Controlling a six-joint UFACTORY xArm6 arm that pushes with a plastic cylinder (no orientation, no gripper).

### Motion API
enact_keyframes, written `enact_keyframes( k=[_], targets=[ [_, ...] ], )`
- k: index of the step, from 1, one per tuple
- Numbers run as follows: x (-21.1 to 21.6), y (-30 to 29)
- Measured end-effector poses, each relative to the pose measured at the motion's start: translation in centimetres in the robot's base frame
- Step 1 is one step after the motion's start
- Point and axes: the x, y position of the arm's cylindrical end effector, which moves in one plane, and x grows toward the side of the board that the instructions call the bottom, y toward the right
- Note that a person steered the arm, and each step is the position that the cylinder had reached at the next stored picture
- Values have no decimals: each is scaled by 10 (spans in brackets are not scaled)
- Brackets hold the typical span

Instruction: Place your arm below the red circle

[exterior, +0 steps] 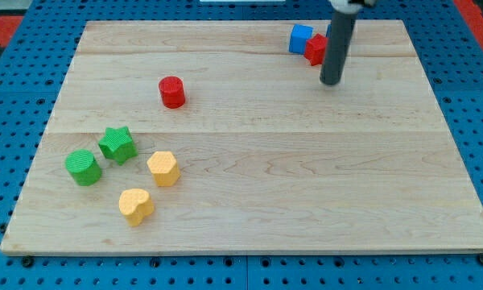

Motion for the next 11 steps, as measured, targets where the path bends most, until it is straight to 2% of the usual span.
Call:
enact_keyframes(
  k=[1, 2, 9, 10, 11],
  targets=[
    [51, -30],
    [69, -72],
    [55, -100],
    [61, -105],
    [88, -117]
  ],
)
